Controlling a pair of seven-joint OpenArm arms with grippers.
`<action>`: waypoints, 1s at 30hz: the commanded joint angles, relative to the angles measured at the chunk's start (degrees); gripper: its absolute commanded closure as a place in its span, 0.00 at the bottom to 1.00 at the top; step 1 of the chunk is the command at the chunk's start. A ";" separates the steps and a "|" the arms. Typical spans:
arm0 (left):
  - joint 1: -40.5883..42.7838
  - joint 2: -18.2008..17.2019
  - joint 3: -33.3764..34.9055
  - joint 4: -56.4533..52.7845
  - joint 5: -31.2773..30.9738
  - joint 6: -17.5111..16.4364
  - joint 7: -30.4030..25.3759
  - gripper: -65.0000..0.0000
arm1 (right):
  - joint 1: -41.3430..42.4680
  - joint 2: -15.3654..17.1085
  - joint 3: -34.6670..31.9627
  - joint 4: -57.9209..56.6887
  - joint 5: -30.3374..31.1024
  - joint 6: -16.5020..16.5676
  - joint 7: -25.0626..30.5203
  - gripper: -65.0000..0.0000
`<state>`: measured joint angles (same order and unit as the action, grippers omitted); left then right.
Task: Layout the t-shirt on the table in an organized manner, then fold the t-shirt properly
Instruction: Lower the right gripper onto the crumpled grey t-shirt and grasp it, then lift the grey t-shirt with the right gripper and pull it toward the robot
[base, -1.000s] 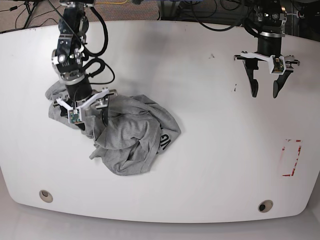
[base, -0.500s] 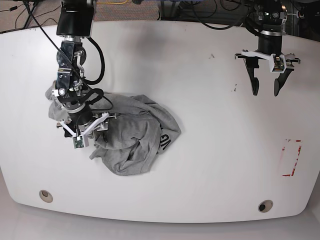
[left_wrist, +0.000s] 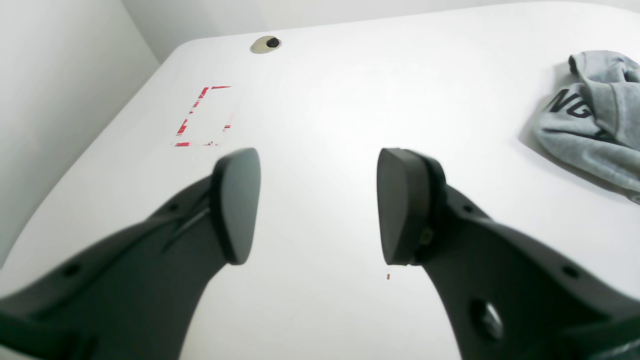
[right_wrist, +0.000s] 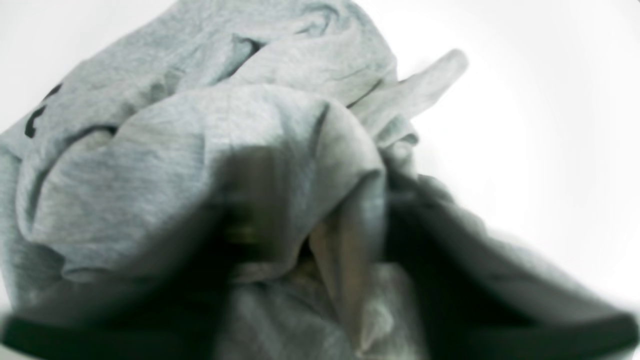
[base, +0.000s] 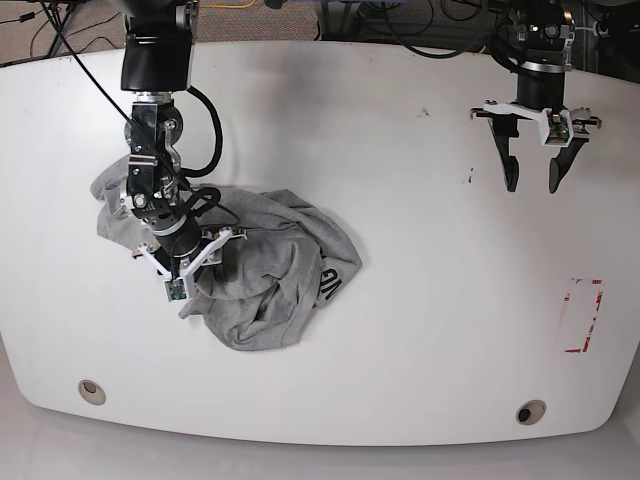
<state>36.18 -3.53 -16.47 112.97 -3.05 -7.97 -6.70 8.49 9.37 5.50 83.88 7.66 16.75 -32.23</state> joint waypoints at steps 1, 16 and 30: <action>0.17 -0.38 -0.01 0.83 -0.25 0.19 -1.43 0.46 | 1.75 0.61 0.00 1.18 0.47 0.17 1.24 0.97; -2.91 -2.23 5.79 -1.89 -0.60 0.10 8.50 0.46 | 1.75 0.70 -2.46 15.68 0.47 0.17 1.15 1.00; -11.17 -2.05 18.01 -1.98 -0.69 0.01 16.59 0.46 | 18.89 0.61 -12.84 20.61 0.38 0.17 1.15 1.00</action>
<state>26.50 -5.32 0.84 109.95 -3.29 -8.21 10.83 22.96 9.85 -7.03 103.15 7.75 17.04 -33.10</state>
